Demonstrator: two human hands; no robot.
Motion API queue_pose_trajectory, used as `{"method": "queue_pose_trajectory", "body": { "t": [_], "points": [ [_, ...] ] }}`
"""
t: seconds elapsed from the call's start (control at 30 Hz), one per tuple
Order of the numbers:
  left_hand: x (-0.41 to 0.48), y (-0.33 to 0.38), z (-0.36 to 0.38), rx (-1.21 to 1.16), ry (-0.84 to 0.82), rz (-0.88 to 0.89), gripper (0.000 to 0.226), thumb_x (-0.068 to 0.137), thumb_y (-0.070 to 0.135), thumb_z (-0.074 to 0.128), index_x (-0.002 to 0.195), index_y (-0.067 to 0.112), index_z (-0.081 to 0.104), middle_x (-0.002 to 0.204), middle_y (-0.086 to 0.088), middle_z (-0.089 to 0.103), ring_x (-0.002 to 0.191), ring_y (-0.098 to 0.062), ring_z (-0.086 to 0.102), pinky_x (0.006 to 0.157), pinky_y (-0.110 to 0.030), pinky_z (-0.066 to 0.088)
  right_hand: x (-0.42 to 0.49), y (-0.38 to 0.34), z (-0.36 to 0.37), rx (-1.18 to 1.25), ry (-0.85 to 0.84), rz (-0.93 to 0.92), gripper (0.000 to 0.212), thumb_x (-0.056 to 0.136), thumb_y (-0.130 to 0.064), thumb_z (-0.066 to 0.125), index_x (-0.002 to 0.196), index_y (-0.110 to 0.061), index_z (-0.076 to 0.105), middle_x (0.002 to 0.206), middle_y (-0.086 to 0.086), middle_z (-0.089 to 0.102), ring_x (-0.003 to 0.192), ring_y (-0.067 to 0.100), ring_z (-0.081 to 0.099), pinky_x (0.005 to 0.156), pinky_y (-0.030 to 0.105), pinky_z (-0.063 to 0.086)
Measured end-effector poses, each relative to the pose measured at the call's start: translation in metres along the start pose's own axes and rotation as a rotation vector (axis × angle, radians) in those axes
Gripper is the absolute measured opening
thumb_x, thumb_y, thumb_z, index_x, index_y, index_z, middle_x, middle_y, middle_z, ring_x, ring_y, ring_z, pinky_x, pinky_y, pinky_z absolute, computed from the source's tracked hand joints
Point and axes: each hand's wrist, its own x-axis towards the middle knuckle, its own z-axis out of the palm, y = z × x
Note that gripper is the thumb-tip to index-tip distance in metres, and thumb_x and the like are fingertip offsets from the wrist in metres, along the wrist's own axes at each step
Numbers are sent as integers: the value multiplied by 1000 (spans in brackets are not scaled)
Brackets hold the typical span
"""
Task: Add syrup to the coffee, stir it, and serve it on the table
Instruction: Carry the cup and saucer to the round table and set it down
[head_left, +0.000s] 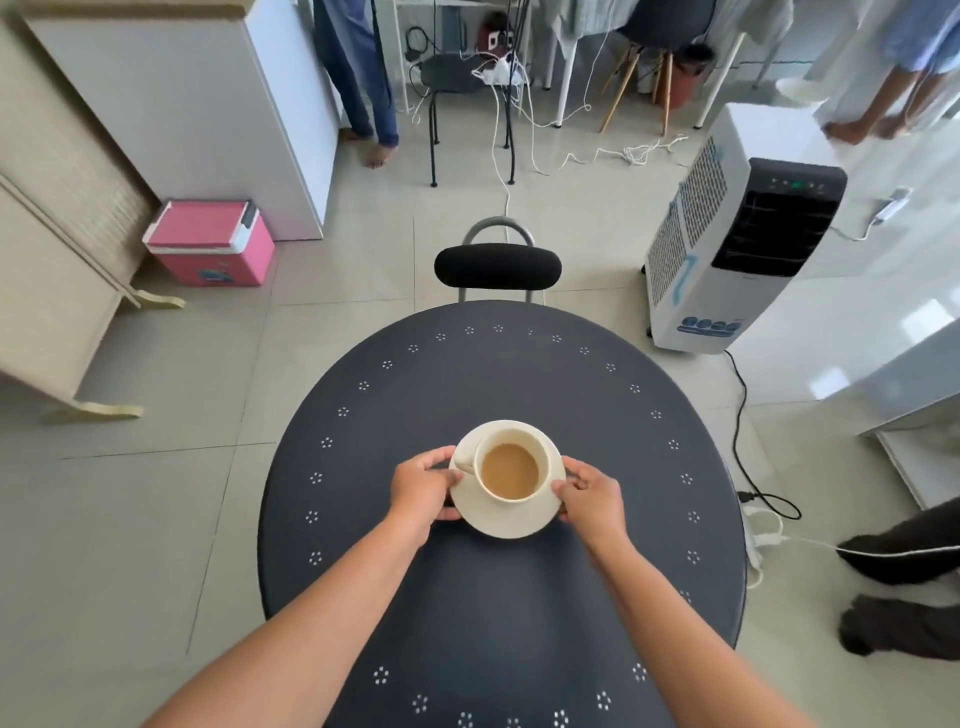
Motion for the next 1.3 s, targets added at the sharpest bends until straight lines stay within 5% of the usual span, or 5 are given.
{"method": "queue_pose_trajectory", "body": {
  "t": [0.17, 0.57, 0.73, 1.03, 1.3],
  "points": [
    [18, -3, 10, -18, 51, -36, 34, 87, -1, 60, 107, 22, 74, 105, -7, 76, 92, -24, 73, 58, -35, 61, 28, 2, 5, -40, -26, 41, 41, 86, -3, 57, 98, -40, 72, 62, 1, 45, 55, 15, 44, 56, 28, 47],
    [50, -6, 16, 40, 144, -24, 43, 83, -1, 58, 84, 38, 76, 80, 1, 78, 84, -22, 75, 64, -37, 64, 60, 0, 22, -231, -58, 12, 38, 83, -6, 52, 87, -39, 71, 65, 4, 40, 62, 19, 41, 65, 35, 47],
    [58, -5, 18, 66, 202, -3, 44, 84, -2, 53, 85, 36, 75, 88, -4, 78, 84, -24, 74, 68, -41, 65, 67, -3, 27, -297, -58, -15, 39, 85, -8, 52, 84, -43, 68, 60, 1, 42, 59, 16, 42, 63, 31, 44],
    [64, -4, 22, 156, 261, 23, 55, 83, 2, 51, 67, 50, 72, 66, 10, 75, 74, -21, 74, 67, -40, 65, 76, -6, 30, -350, -54, -58, 36, 87, -9, 54, 93, -41, 69, 60, 1, 48, 59, 14, 46, 61, 29, 45],
    [64, -7, 24, 222, 295, 72, 54, 83, 5, 53, 68, 54, 71, 66, 10, 74, 78, -22, 73, 76, -46, 63, 77, -3, 28, -303, -46, -41, 30, 89, -14, 57, 112, -32, 64, 80, 0, 66, 80, 13, 62, 73, 33, 49]
  ]
}}
